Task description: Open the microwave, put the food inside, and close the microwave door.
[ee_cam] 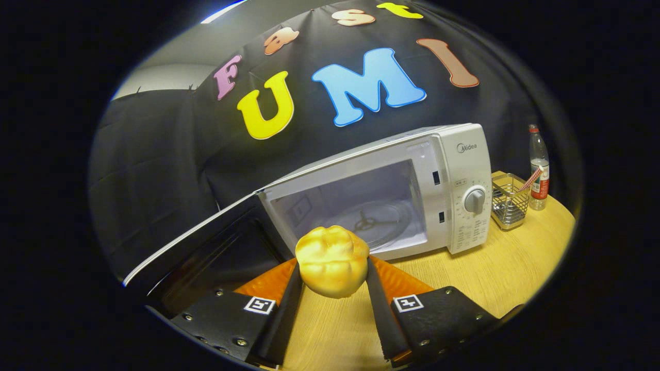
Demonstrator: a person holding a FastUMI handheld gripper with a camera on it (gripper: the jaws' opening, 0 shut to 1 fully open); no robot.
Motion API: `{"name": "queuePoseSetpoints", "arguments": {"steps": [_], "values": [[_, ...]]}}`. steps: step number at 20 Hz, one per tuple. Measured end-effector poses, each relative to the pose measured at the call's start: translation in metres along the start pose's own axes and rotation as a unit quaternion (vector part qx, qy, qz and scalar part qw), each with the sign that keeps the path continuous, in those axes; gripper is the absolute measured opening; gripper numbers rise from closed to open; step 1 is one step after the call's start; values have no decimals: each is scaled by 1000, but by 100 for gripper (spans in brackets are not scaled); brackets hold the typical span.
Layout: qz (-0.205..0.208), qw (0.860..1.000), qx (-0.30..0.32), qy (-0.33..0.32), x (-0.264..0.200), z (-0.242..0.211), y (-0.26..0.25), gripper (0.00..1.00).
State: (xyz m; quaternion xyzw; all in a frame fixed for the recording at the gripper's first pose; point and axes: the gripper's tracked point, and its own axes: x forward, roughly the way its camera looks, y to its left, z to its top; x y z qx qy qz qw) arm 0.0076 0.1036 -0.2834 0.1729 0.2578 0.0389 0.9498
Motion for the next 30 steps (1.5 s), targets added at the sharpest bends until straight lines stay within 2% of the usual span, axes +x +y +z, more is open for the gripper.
{"name": "queuePoseSetpoints", "arguments": {"steps": [6, 9, 13, 16, 18, 21, 25, 26, 30], "values": [[-40, 994, 98, -23, 65, 13, -8, 68], [-52, 994, 91, -39, 90, 24, -8, 68], [-65, 990, 116, -39, 132, 10, -15, 68], [-57, 994, 84, -49, 158, 0, -13, 68], [-70, 994, 66, -50, 166, -9, -21, 68], [-64, 994, 84, -39, 176, -17, -26, 68], [-81, 992, 84, -42, 176, -16, -37, 80], [-81, 992, 85, -42, 176, -16, -38, 86], [-83, 991, 97, -35, 170, -11, -38, 86]]}}
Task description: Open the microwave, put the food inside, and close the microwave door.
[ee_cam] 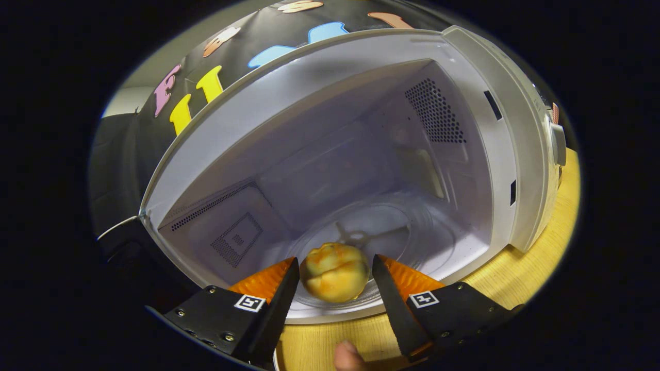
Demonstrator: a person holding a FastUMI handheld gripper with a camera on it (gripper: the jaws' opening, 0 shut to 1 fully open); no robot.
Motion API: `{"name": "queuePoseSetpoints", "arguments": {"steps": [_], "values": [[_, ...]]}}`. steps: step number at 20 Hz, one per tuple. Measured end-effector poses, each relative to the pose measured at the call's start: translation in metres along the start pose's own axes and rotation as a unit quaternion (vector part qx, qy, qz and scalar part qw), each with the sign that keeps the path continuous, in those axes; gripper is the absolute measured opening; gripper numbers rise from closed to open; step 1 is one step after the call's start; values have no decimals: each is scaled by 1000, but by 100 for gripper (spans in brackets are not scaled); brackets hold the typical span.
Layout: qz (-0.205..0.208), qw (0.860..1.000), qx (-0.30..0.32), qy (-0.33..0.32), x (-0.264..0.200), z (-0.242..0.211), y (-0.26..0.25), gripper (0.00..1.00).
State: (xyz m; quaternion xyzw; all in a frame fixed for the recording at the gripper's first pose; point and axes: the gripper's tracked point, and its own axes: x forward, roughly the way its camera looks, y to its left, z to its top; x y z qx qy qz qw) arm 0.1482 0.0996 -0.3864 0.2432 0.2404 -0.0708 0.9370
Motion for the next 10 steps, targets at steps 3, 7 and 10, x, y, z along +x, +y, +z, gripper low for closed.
{"name": "queuePoseSetpoints", "arguments": {"steps": [3, 7, 10], "values": [[20, 1000, -8, -1, -23, 16, 13, 86], [76, 997, -11, 29, -87, 24, 38, 86], [122, 992, -26, 35, -154, 35, 53, 86]]}}
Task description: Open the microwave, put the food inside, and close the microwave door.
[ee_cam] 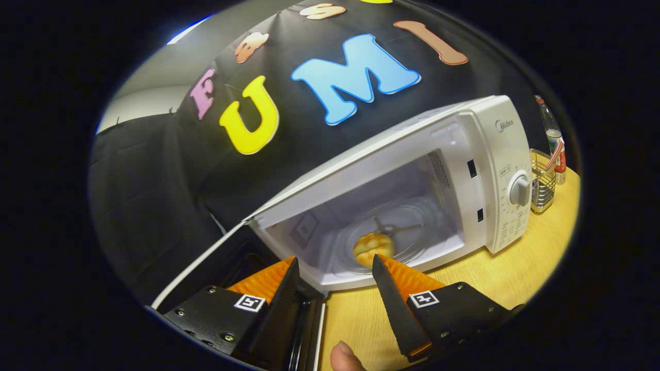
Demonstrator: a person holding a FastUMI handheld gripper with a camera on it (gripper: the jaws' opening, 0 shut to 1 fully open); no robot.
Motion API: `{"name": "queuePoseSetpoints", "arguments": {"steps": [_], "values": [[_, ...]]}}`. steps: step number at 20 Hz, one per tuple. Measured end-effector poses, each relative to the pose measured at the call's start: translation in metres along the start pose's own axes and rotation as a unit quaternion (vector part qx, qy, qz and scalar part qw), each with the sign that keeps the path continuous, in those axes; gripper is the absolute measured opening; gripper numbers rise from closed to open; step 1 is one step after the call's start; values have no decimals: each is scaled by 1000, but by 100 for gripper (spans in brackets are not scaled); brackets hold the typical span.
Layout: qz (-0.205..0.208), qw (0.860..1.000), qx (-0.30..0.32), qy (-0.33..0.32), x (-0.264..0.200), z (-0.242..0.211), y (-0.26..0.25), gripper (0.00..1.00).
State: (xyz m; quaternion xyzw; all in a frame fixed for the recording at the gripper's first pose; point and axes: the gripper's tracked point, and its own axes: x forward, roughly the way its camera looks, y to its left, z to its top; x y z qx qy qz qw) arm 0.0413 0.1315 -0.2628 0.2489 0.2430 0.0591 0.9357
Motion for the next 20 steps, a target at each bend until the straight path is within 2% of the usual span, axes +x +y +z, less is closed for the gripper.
{"name": "queuePoseSetpoints", "arguments": {"steps": [6, 12, 15, 20], "values": [[96, 994, -56, 20, -122, -9, 67, 86], [206, 977, -49, 23, -223, -37, 153, 86], [249, 964, -91, -6, -244, -55, 194, 86], [256, 951, -171, 17, -223, -126, 227, 86]]}}
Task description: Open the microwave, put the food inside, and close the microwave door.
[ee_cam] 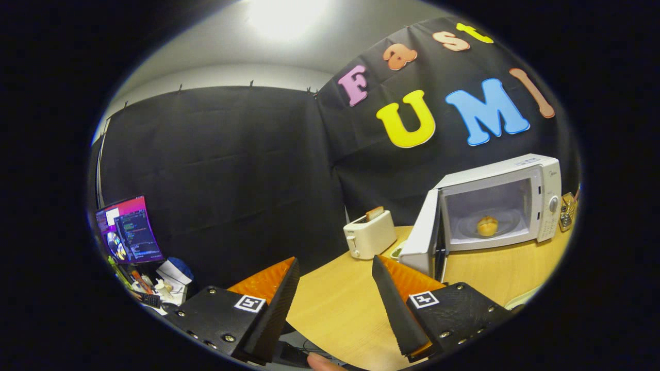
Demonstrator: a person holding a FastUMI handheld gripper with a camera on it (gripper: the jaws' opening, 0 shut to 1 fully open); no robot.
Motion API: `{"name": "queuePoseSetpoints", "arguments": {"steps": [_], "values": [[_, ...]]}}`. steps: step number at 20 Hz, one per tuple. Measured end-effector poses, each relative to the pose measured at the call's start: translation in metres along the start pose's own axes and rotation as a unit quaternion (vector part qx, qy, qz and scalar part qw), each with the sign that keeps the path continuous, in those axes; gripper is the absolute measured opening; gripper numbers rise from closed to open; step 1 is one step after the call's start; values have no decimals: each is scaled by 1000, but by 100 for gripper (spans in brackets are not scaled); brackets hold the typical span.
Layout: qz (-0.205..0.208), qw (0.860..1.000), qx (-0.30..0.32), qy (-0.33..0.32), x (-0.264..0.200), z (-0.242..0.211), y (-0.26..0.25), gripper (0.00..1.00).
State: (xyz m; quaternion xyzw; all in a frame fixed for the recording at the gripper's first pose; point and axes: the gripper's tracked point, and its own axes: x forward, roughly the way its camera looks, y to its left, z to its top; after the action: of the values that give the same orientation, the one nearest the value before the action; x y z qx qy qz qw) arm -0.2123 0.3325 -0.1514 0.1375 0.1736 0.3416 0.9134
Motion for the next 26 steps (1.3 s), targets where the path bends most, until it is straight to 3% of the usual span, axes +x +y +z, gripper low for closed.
{"name": "queuePoseSetpoints", "arguments": {"steps": [5, 7, 9, 11, 14, 15, 16, 20, 26], "values": [[-54, 994, -100, -4, 41, -46, -15, 82], [-62, 991, -115, 8, 52, -66, -19, 74], [-76, 991, -109, 28, 63, -84, -29, 74], [-105, 989, -96, 46, 69, -96, -51, 41], [-131, 985, -80, 73, 77, -113, -75, 31], [-135, 985, -76, 72, 80, -115, -79, 22], [-136, 985, -85, 70, 75, -115, -79, 6], [-171, 971, -161, 52, 59, -111, -100, 5], [-193, 968, -152, 45, 32, -93, -135, 5]]}}
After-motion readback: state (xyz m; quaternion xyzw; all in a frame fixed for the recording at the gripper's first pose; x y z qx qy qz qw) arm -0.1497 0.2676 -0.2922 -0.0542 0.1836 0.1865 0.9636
